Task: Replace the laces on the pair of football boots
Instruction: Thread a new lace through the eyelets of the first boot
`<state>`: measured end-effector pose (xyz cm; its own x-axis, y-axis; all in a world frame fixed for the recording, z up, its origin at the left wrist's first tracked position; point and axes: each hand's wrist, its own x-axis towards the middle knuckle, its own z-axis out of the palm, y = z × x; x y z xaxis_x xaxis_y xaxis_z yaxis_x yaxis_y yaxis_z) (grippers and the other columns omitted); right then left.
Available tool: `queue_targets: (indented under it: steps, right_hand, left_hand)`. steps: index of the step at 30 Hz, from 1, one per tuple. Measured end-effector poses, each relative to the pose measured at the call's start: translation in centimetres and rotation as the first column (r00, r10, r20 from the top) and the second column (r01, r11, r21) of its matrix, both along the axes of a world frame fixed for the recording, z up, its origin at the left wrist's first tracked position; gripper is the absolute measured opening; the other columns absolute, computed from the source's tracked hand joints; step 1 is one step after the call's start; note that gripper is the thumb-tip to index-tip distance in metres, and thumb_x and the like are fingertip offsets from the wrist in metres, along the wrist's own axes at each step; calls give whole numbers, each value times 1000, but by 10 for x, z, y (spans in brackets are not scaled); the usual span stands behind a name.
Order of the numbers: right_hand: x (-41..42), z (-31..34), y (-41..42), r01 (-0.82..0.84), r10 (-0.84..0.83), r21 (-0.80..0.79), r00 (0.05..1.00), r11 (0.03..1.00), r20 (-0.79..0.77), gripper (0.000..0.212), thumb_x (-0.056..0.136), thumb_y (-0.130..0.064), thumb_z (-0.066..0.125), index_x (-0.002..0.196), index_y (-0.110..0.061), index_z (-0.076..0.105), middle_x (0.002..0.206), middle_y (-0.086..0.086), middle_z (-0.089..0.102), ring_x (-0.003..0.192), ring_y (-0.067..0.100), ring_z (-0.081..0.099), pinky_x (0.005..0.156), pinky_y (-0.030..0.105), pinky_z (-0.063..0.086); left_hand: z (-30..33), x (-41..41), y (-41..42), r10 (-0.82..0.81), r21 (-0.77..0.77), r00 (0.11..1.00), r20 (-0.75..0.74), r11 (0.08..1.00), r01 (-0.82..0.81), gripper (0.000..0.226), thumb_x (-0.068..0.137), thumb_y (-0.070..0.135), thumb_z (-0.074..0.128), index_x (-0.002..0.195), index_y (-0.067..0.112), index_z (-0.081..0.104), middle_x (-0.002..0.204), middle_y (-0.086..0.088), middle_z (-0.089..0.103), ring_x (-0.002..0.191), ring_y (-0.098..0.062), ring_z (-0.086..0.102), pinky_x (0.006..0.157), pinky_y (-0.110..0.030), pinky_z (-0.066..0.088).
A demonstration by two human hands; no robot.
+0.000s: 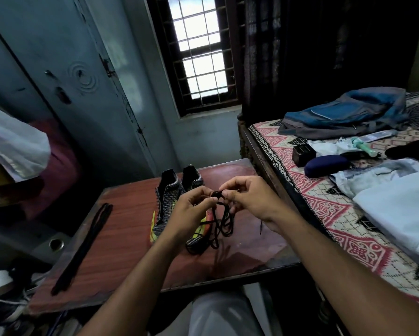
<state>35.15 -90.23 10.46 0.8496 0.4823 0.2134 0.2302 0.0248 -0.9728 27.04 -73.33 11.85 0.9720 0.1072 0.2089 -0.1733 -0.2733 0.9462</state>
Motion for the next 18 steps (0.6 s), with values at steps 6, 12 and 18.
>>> queue_targets:
  steps: [6, 12, 18]
  right_hand:
    - [-5, 6, -2, -51, 90, 246, 985, 968, -147, 17, 92, 2, 69, 105, -8, 68, 78, 6, 68, 69, 17, 65, 58, 29, 56]
    - [-4, 1, -1, -74, 137, 312, 973, 947, -184, 17, 92, 0, 69, 106, -9, 67, 78, 1, 67, 69, 16, 62, 56, 28, 51]
    - [1, -7, 4, 41, 19, 318, 983, 947, -184, 18, 95, 6, 63, 100, -11, 68, 79, 3, 65, 60, 15, 56, 53, 28, 49]
  left_hand:
    - [-1, -3, 0, -19, -39, 999, -34, 999, 17, 13, 102, 5, 59, 90, 7, 65, 60, 13, 55, 48, 3, 42, 47, -8, 31]
    - [-3, -7, 3, -63, -60, 998, -24, 996, 62, 13, 102, 4, 59, 93, 8, 67, 71, 5, 57, 50, 4, 45, 50, -7, 34]
    - [-7, -5, 11, -67, -81, 997, -37, 995, 63, 9, 102, 6, 59, 95, 8, 65, 72, 1, 53, 50, 1, 38, 46, -11, 30]
